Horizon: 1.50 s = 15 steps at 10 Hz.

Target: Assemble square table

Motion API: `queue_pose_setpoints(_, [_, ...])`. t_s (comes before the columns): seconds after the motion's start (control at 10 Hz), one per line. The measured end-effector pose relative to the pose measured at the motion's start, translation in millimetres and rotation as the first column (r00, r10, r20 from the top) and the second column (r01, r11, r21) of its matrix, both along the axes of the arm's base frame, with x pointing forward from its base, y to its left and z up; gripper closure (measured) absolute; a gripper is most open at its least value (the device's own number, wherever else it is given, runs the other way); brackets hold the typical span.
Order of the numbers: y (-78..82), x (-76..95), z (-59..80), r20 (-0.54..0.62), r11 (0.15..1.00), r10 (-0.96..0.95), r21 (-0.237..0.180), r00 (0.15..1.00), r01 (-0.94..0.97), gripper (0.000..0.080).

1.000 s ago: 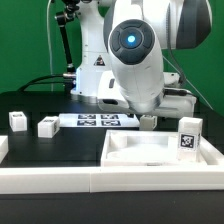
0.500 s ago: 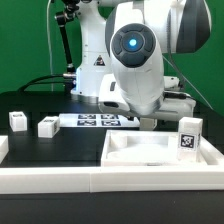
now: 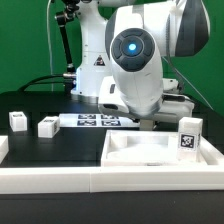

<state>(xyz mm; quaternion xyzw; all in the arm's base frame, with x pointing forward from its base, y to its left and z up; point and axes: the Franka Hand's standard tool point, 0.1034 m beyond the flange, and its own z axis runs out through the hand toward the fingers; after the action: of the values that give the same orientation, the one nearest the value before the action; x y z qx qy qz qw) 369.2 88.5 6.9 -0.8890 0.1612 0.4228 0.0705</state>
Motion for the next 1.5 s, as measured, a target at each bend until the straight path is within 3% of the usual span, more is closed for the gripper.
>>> queue_pose_setpoints(0.5, [-2.5,3.4,1.8,0.003,1.0,-0.004,0.002,1.0,0.004,0.0511])
queue_pose_setpoints(1.0, [-29.9,38.4,37.8,0.014,0.999,-0.008,0.04,1.0,0.007,0.0509])
queue_pose_setpoints(1.2, [-29.3,41.8,32.6,0.052,1.0,-0.009,0.027,0.999,0.007,0.0509])
queue_pose_setpoints(1.5, [-34.2,54.4,29.6,0.265,1.0,0.008,-0.029,0.964,-0.001,0.0509])
